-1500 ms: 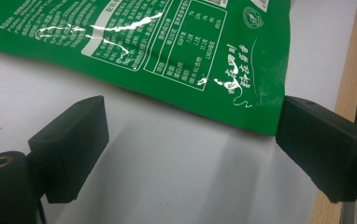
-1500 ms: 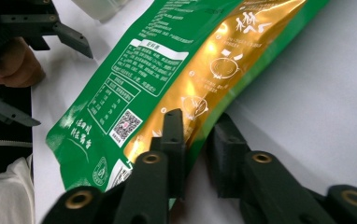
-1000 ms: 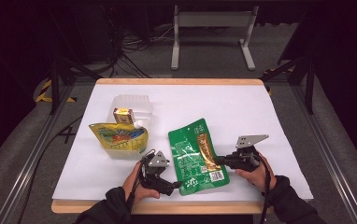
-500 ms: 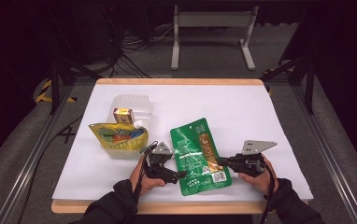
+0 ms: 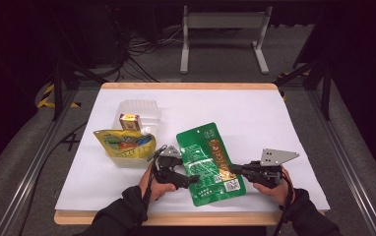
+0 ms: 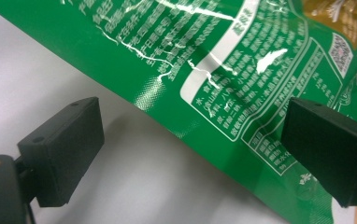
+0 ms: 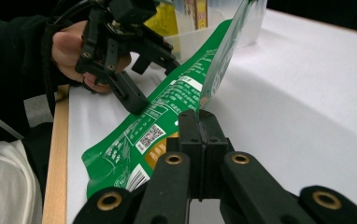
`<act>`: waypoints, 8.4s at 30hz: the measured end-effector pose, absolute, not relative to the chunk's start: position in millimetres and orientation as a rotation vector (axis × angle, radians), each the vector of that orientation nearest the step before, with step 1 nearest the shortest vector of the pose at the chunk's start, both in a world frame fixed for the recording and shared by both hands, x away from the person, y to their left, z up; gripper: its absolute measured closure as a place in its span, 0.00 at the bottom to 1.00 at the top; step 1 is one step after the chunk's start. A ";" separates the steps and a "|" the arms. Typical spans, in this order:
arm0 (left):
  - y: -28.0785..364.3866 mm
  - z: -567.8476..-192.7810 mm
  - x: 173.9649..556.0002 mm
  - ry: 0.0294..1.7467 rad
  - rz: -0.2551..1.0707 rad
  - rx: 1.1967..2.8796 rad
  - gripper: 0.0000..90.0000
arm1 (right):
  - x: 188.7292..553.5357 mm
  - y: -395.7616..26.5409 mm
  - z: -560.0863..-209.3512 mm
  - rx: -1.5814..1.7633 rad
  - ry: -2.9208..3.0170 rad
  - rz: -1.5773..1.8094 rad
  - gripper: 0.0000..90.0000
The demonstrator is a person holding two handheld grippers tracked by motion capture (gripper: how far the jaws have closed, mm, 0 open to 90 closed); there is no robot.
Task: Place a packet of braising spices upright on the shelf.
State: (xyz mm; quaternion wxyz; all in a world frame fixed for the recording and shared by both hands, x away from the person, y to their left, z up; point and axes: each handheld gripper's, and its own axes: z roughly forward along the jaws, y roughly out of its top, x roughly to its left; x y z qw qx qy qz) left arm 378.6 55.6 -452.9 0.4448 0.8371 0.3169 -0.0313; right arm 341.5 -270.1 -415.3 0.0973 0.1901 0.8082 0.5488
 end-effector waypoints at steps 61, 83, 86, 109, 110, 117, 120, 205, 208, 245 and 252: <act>68.2 -393.0 334.3 0.346 0.457 1.945 0.95 | 347.8 -238.4 -364.4 0.506 2.361 1.547 0.98; 77.5 -386.3 336.7 0.392 0.454 1.920 0.84 | 346.5 -230.1 -359.9 0.533 2.304 1.527 0.98; 78.7 -385.6 332.7 0.395 0.463 1.930 0.76 | 346.1 -232.7 -357.7 0.543 2.267 1.539 0.98; 143.4 -419.3 297.8 0.555 0.400 2.053 0.32 | 352.1 -243.3 -346.8 0.586 2.148 1.534 0.99; 146.5 -420.6 297.1 0.572 0.397 2.052 0.30 | 353.3 -243.0 -346.0 0.588 2.141 1.542 0.99; 171.8 -427.5 291.2 0.617 0.394 2.064 0.21 | 360.5 -235.6 -339.1 0.562 2.116 1.568 0.99; 180.9 -434.2 289.6 0.653 0.387 2.087 0.19 | 364.8 -230.0 -336.8 0.558 2.108 1.577 0.99; 206.5 -448.3 279.8 0.772 0.374 1.970 0.12 | 504.7 -33.3 -324.8 0.601 2.054 1.793 0.99; 206.7 -447.9 278.3 0.767 0.379 1.978 0.12 | 508.8 -24.9 -326.8 0.600 2.057 1.804 0.99; 207.5 -448.2 275.9 0.757 0.372 1.973 0.12 | 524.1 -1.8 -371.9 0.679 2.109 1.820 0.98; 207.7 -448.1 276.8 0.752 0.384 1.987 0.12 | 515.6 -8.3 -369.9 0.638 2.131 1.754 0.94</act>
